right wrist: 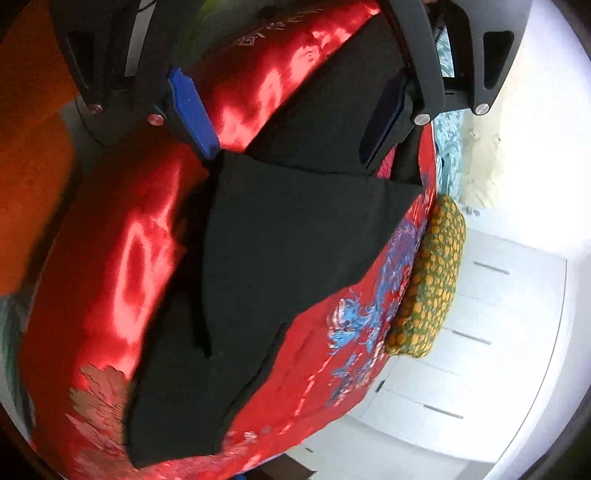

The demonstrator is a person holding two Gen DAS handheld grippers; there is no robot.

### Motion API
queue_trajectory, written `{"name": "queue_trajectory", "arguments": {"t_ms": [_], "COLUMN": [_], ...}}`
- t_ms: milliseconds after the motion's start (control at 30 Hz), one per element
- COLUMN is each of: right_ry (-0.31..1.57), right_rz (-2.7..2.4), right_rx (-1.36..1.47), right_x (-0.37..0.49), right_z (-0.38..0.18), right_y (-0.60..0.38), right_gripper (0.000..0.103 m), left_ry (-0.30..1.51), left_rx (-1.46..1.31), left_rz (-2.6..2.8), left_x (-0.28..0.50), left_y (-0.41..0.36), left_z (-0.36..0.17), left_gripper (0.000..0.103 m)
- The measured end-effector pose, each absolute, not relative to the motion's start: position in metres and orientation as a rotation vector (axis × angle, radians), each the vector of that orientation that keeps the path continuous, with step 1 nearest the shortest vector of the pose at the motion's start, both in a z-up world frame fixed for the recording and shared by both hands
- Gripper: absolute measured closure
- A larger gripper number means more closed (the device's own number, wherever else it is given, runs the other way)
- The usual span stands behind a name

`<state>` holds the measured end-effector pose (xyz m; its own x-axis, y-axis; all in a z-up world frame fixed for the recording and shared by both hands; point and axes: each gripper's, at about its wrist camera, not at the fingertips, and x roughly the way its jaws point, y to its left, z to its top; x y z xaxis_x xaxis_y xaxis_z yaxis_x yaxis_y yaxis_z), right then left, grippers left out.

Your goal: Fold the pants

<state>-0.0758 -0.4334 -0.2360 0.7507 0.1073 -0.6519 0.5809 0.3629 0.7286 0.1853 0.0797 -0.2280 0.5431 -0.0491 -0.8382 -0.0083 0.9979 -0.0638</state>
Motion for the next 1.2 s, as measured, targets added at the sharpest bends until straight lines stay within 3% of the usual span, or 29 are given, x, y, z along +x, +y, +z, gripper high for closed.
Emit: {"name": "queue_trajectory", "arguments": {"t_ms": [400,500,567,600,767,1200], "right_ry": [0.724,0.682,0.681,0.683,0.677,0.595], "right_rz": [-0.388,-0.424,-0.416,-0.411,-0.413,-0.420], "right_rx": [1.205,1.202,1.212,1.207,1.176,1.256], "right_x": [-0.078,-0.081,-0.081,-0.082,-0.084,-0.074], "right_z": [-0.249,-0.246,-0.246,-0.246,-0.241,-0.236], "right_y": [-0.441,-0.450,-0.452,-0.452,-0.453,-0.476], "right_gripper": [0.026,0.038,0.059,0.063,0.069,0.064], "left_ry": [0.995,0.996,1.003,1.006,1.012,1.021], "left_rx": [-0.038,-0.050,-0.058,-0.061,-0.053,0.008], "left_rz": [-0.045,-0.037,-0.030,-0.027,-0.026,-0.034], "left_x": [0.185,0.185,0.186,0.187,0.188,0.186], "left_y": [0.074,0.077,0.078,0.078,0.077,0.070], "left_z": [-0.228,-0.228,-0.230,-0.230,-0.233,-0.238], "left_gripper": [0.001,0.001,0.001,0.001,0.001,0.001]}}
